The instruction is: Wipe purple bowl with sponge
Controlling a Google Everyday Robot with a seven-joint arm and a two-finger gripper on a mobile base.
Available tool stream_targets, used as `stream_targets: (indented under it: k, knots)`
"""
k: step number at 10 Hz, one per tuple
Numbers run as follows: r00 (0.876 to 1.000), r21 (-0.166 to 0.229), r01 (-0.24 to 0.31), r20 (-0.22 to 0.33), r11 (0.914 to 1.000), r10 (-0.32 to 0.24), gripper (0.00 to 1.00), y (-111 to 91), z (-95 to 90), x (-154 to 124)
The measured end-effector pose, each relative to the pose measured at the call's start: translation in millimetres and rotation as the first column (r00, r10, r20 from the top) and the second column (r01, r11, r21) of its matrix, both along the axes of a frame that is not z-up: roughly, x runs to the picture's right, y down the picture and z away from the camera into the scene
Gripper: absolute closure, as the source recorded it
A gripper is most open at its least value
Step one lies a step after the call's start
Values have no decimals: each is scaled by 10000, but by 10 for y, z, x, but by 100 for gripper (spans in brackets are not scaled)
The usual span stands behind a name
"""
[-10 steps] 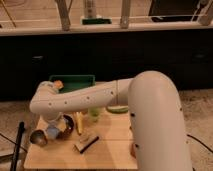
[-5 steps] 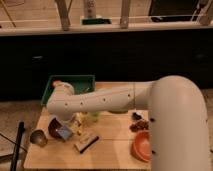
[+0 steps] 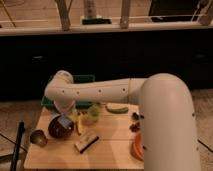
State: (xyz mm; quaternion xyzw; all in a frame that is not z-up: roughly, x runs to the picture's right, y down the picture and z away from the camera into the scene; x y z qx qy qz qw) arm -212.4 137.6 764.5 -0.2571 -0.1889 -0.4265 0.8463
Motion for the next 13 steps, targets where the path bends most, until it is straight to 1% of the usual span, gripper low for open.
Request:
stream_targets:
  k: [2, 3, 4, 6, 7, 8, 10, 12, 13]
  knots:
    - [9987, 21, 402, 301, 9992, -403, 100, -63, 35, -254]
    - [9964, -6, 676, 504, 9977, -675, 100, -34, 16, -385]
    - [9928, -67, 905, 790, 9959, -897, 100, 53, -46, -540]
    - [9872, -182, 1192, 1088, 9927, -1166, 100, 227, -145, -629]
    - [9856, -330, 1270, 1169, 9914, -1224, 100, 359, -199, -593]
    - [9857, -441, 1272, 1173, 9909, -1213, 100, 439, -222, -520]
    - [9885, -675, 1163, 1045, 9909, -1089, 100, 583, -270, -226]
    - [9947, -803, 839, 655, 9932, -787, 100, 617, -260, 109]
    - [9972, -780, 643, 421, 9949, -611, 100, 571, -226, 241]
